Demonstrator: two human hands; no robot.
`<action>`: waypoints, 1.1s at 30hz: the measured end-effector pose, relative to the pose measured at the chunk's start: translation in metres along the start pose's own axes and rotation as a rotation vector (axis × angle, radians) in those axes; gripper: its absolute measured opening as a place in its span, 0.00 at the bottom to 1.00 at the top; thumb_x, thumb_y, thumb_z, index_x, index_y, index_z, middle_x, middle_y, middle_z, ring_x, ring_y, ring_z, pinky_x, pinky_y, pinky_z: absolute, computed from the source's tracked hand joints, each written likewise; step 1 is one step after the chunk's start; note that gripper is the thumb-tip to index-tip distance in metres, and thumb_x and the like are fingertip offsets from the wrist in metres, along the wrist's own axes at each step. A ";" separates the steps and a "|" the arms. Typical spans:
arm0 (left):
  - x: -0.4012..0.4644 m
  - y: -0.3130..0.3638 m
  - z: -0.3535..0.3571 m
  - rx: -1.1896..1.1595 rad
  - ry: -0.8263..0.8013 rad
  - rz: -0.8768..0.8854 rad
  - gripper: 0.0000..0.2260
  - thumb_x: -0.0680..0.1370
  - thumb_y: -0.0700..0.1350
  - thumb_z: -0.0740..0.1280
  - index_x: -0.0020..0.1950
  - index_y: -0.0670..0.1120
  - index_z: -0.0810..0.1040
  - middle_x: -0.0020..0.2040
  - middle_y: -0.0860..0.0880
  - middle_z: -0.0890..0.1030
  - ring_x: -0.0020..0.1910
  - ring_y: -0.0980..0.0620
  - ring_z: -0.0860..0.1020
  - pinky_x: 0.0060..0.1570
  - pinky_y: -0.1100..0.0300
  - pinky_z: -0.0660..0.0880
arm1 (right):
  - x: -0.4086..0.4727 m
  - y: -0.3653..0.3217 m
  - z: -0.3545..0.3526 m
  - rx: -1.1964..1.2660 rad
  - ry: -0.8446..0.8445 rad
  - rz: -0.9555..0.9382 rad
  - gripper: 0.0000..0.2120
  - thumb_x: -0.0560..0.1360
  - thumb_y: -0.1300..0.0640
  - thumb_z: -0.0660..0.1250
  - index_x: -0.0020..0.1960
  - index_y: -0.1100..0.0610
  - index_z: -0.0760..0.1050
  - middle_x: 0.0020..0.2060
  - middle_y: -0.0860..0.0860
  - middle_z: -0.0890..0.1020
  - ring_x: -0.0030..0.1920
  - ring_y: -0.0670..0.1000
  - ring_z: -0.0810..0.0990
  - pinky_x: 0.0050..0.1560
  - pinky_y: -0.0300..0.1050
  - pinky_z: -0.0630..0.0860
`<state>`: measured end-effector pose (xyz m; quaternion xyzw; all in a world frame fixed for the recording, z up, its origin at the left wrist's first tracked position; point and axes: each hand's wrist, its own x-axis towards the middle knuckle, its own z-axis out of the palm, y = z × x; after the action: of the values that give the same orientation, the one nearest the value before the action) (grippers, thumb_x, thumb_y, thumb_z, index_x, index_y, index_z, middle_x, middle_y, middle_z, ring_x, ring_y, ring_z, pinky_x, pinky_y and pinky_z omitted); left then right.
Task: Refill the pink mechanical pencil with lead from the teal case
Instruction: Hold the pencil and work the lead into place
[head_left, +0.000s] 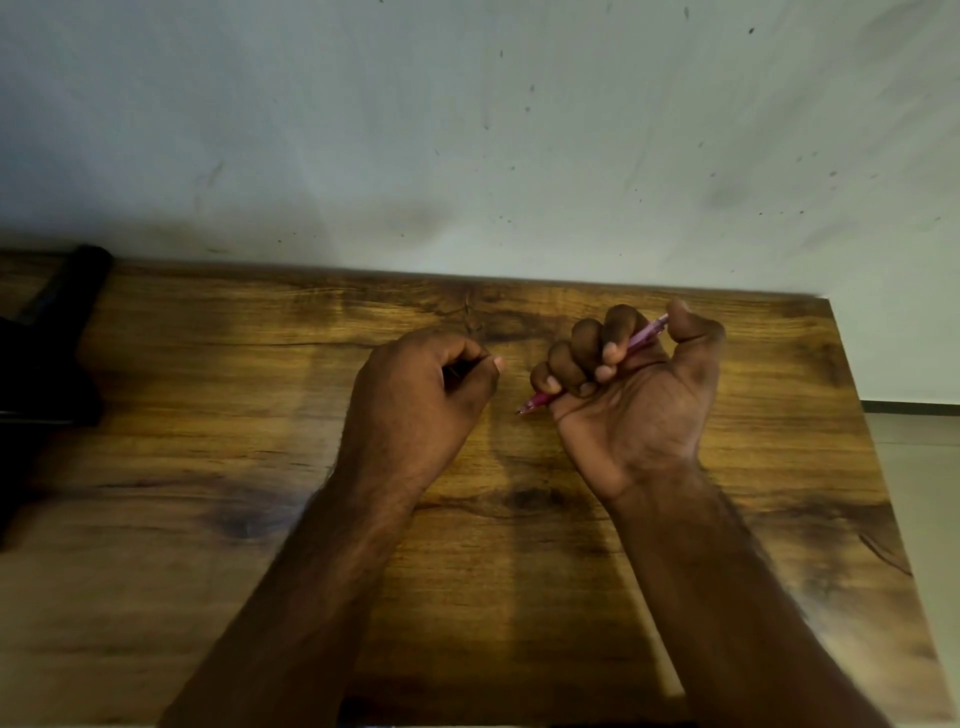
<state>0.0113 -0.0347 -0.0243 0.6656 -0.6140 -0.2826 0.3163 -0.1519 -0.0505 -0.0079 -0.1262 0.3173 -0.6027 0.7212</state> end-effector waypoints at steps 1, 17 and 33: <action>0.000 0.000 0.000 -0.001 0.000 -0.001 0.05 0.79 0.54 0.72 0.47 0.54 0.85 0.38 0.60 0.83 0.38 0.64 0.80 0.38 0.65 0.77 | 0.000 0.000 0.000 -0.001 -0.001 0.000 0.26 0.80 0.41 0.51 0.32 0.59 0.65 0.25 0.51 0.62 0.29 0.51 0.60 0.36 0.48 0.61; 0.000 0.001 0.000 -0.009 0.007 -0.014 0.04 0.79 0.53 0.73 0.46 0.55 0.85 0.38 0.60 0.83 0.38 0.64 0.80 0.37 0.67 0.75 | 0.000 0.001 0.000 0.027 -0.012 0.008 0.26 0.80 0.40 0.51 0.34 0.58 0.66 0.26 0.51 0.63 0.29 0.50 0.60 0.37 0.48 0.62; -0.001 0.002 -0.002 -0.019 0.002 -0.001 0.05 0.79 0.53 0.72 0.46 0.54 0.85 0.39 0.58 0.83 0.39 0.63 0.80 0.39 0.60 0.79 | 0.000 0.002 0.001 0.041 0.013 0.007 0.27 0.81 0.40 0.51 0.36 0.59 0.71 0.27 0.50 0.62 0.30 0.50 0.59 0.37 0.49 0.62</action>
<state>0.0119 -0.0340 -0.0218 0.6633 -0.6107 -0.2879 0.3229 -0.1497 -0.0505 -0.0079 -0.1065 0.3103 -0.6072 0.7237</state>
